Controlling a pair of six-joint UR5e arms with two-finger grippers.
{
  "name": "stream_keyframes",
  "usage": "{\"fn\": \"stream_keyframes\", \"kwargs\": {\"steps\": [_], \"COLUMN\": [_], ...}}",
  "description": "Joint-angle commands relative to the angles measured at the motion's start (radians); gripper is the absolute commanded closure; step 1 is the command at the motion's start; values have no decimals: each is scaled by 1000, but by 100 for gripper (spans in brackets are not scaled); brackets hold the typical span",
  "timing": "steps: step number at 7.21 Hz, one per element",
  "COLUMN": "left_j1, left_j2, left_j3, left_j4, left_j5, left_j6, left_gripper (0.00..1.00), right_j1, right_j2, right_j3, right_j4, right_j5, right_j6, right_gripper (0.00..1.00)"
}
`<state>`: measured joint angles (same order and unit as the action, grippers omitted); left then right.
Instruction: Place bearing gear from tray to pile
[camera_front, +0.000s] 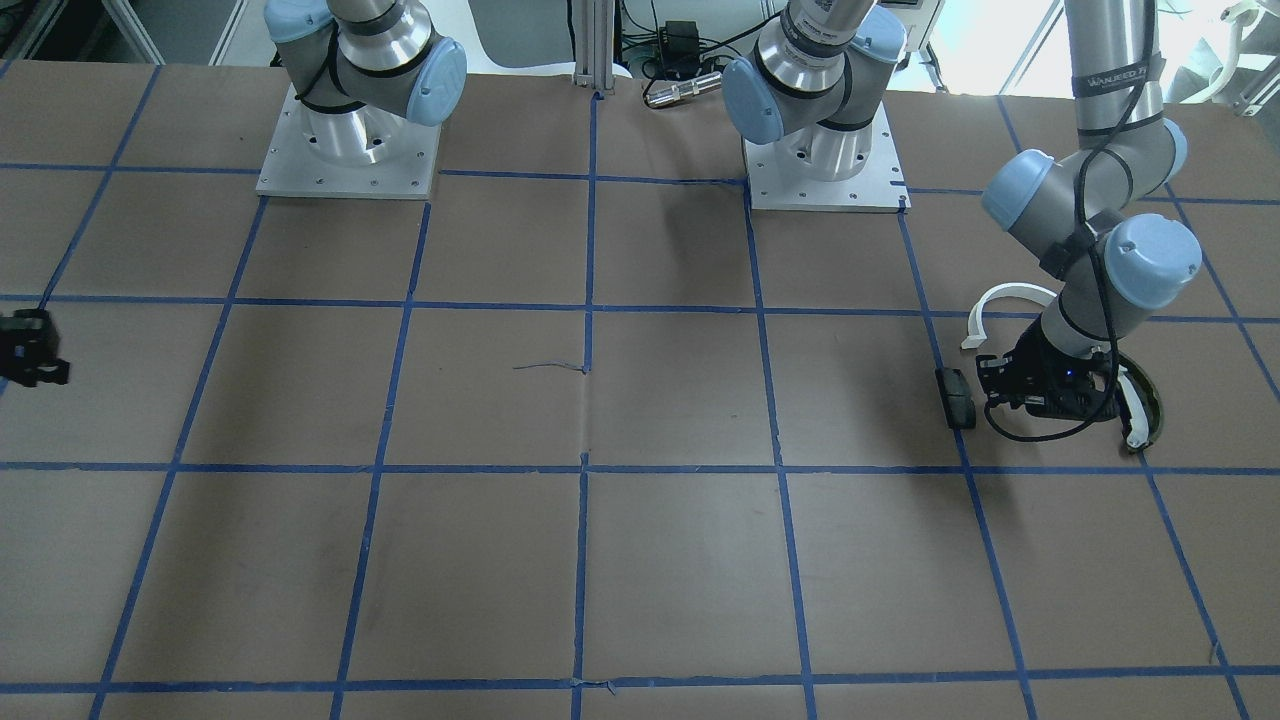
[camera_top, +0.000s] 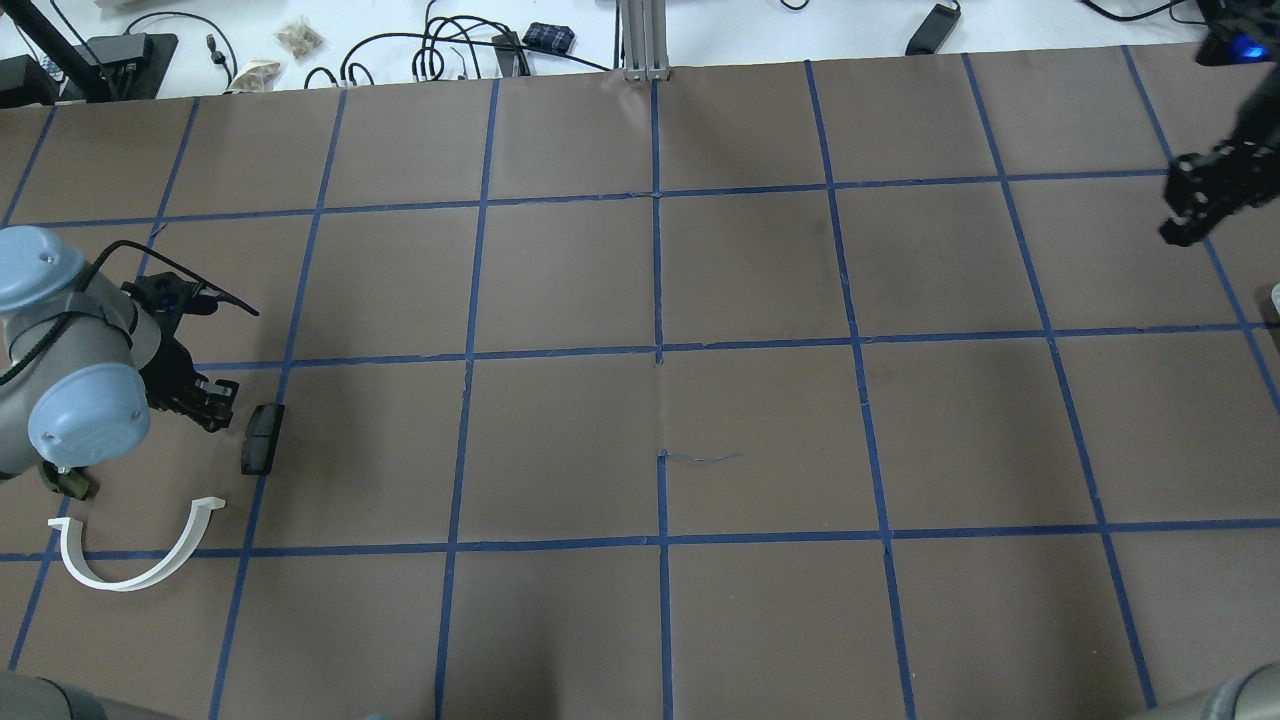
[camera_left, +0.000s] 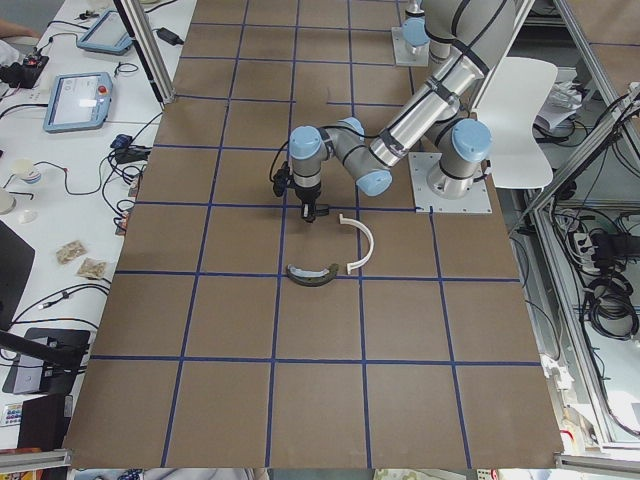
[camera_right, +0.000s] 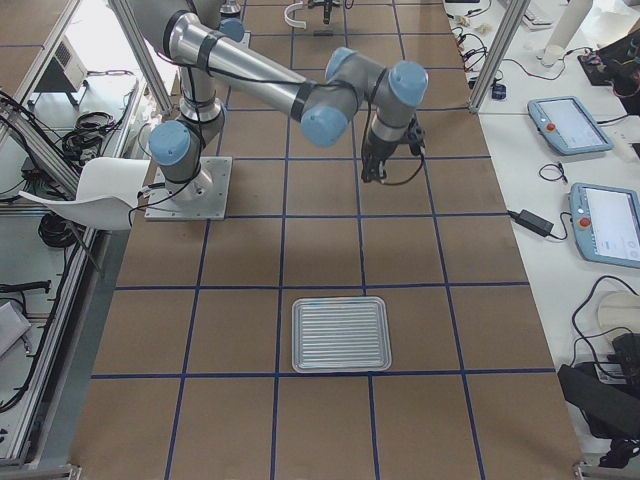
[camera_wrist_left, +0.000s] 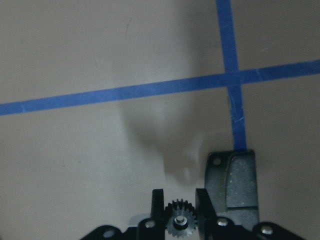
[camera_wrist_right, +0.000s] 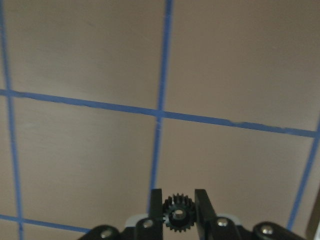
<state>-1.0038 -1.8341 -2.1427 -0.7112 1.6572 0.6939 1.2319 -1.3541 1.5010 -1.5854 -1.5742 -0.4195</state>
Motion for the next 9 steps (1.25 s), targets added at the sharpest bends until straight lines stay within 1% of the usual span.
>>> {"fn": "stream_keyframes", "kwargs": {"steps": [1, 2, 3, 4, 5, 6, 7, 8, 9], "left_j1": [19, 21, 21, 19, 22, -1, -46, -124, -195], "left_j2": [-7, -11, -8, -8, -14, -8, -16, -11, -5], "left_j3": [-23, -5, 15, 44, 108, 189, 245, 256, 257], "left_j4": [29, 27, 18, -8, -67, -197, -238, -240, -240], "left_j5": [-10, -13, -8, -10, -89, -132, -145, -187, -192], "left_j6": [13, 16, 13, 13, 16, -2, -32, -87, -162], "left_gripper": [100, 48, 36, 30, 17, 13, 12, 11, 11], "right_j1": [278, 363, 441, 499, 576, 666, 711, 724, 724], "right_j2": [-20, 34, 68, 120, 194, 244, 300, 334, 354], "right_j3": [-8, -12, -13, -5, -10, -8, 1, 2, 8], "right_j4": [6, -55, -80, -196, -259, -359, -429, -441, -439], "right_j5": [105, 126, 128, 128, 128, 126, 106, 79, 80], "right_j6": [386, 439, 599, 719, 839, 943, 968, 928, 859], "right_gripper": [88, 88, 88, 88, 88, 88, 86, 86, 86]}}
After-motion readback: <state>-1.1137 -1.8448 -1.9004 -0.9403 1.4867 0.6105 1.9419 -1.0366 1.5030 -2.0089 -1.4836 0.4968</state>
